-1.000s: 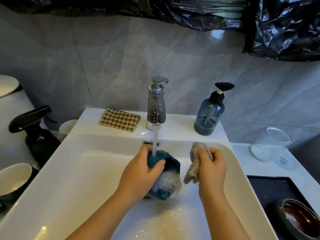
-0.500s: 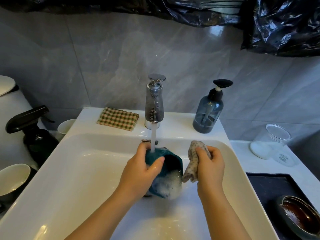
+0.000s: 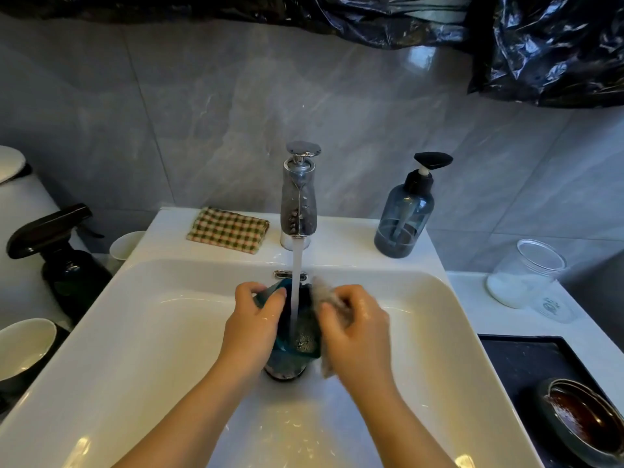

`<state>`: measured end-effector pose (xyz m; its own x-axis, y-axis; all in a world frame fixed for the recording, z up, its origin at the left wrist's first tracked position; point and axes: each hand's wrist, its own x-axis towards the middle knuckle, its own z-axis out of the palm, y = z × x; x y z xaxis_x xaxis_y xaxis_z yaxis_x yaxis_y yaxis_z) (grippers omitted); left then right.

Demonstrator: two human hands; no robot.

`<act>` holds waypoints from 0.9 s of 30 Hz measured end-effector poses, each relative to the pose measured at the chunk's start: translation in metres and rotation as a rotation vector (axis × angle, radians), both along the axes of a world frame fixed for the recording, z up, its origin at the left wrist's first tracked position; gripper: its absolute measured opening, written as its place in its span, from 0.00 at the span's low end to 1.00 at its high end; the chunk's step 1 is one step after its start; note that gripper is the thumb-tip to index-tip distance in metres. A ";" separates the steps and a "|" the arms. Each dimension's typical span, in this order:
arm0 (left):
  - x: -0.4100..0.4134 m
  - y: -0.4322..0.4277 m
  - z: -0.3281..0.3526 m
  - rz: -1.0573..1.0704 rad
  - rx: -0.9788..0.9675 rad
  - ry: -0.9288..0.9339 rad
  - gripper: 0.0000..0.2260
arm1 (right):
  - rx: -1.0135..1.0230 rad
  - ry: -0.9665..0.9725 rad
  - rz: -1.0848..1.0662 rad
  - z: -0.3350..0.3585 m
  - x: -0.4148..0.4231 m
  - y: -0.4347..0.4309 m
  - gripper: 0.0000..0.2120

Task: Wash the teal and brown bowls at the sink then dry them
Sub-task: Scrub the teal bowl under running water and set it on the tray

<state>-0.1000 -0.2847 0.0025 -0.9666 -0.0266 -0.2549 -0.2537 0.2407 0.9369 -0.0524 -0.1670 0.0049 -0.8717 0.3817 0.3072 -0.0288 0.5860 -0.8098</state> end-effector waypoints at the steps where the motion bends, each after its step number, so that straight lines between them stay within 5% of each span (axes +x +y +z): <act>1: -0.001 0.000 -0.002 0.005 0.019 -0.036 0.10 | 0.109 -0.037 0.095 -0.003 0.000 -0.008 0.06; 10: -0.008 -0.011 0.001 -0.028 -0.083 0.010 0.10 | 0.292 -0.239 0.571 -0.009 0.005 -0.019 0.10; 15: -0.011 -0.012 0.003 -0.028 -0.052 -0.016 0.10 | 0.639 -0.285 0.437 -0.013 0.006 -0.020 0.19; 18: -0.010 -0.011 0.004 -0.016 0.012 -0.030 0.09 | 0.668 -0.294 0.452 -0.010 0.005 -0.017 0.15; 23: -0.006 -0.011 0.003 -0.004 0.204 -0.195 0.09 | 0.431 -0.260 0.514 0.000 0.003 -0.014 0.13; 27: -0.003 -0.008 0.001 -0.053 0.279 -0.308 0.11 | -0.105 -0.273 0.378 0.000 0.002 -0.013 0.10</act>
<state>-0.1029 -0.2930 0.0032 -0.8424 0.1317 -0.5225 -0.5261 0.0086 0.8504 -0.0507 -0.1798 0.0050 -0.9989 0.0392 0.0247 -0.0023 0.4896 -0.8720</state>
